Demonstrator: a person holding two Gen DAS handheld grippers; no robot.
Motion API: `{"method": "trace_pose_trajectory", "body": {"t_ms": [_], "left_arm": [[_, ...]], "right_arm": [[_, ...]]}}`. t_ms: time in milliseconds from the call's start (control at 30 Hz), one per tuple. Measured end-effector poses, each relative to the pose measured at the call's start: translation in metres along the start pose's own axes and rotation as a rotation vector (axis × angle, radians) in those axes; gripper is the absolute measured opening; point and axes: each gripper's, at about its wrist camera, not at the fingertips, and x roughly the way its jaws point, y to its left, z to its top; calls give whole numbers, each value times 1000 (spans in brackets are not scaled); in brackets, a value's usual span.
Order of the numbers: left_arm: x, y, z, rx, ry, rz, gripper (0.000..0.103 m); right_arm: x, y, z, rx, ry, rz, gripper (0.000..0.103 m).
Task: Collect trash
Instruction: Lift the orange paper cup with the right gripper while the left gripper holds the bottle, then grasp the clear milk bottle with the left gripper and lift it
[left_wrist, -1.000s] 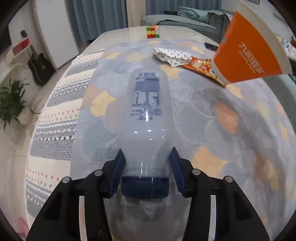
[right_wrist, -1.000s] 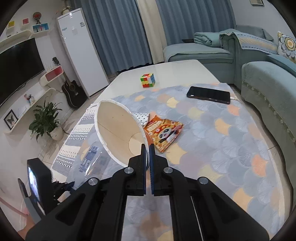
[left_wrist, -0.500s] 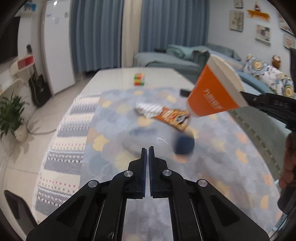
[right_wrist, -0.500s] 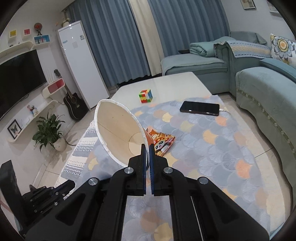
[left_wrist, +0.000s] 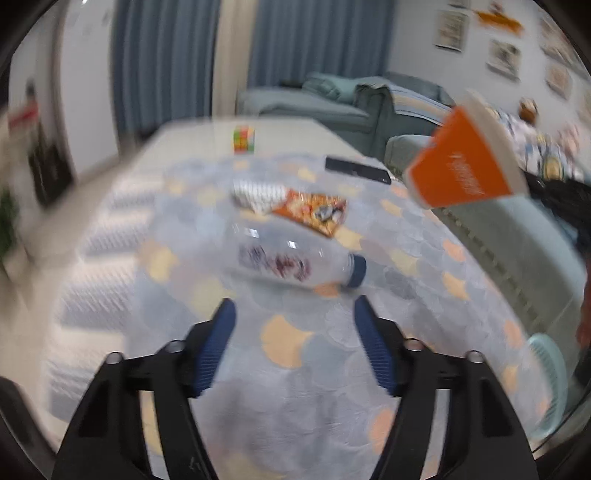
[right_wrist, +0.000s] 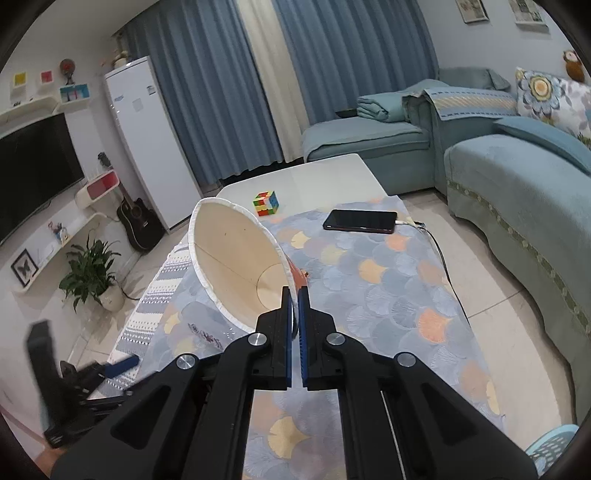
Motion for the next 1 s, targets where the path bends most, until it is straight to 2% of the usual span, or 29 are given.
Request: {"method": "trace_pose_trajectory", "body": {"t_ms": [33,200,300,367,400,467,500,567,633,667,700,767,833,900,1000], "left_arm": [[12,4,2,-51,29,-9,73],[43,1,11,-128,59,-6,79],[58,5,22,-228,71,13,84],[71,5,33,-301,78,87,87],[81,3,39,-342,99,156,88],[101,3,47,-419,152,247,88],[111,2,51,-454,174,262,88],[130,1,57,-500,201,290,95],[144,-1,60,-498,203,315,97],[155,-1,57,-485,249,374,97],[165,1,53,-486,300,399,95],[169,-10,49,-377,287,440,86],[165,-16,46,-298,241,431,66],[156,-16,41,-252,226,391,58],[134,-11,31,-220,193,340,57]], "right_arm": [[0,-3,1,8,1,2,2],[2,-7,7,38,-8,29,2],[2,-10,12,83,-23,60,2],[3,-13,16,127,-28,92,2],[3,-14,17,144,-30,109,2],[5,-12,20,161,-33,127,2],[6,-12,21,170,-36,133,2],[9,-14,24,201,-42,147,2],[12,-18,25,233,-43,161,2],[14,-20,26,245,-43,163,2],[16,-22,26,256,-40,166,2],[19,-25,25,268,-34,171,2],[19,-27,25,271,-34,172,2],[16,-30,25,270,-39,170,2],[10,-32,25,261,-48,163,2]]}}
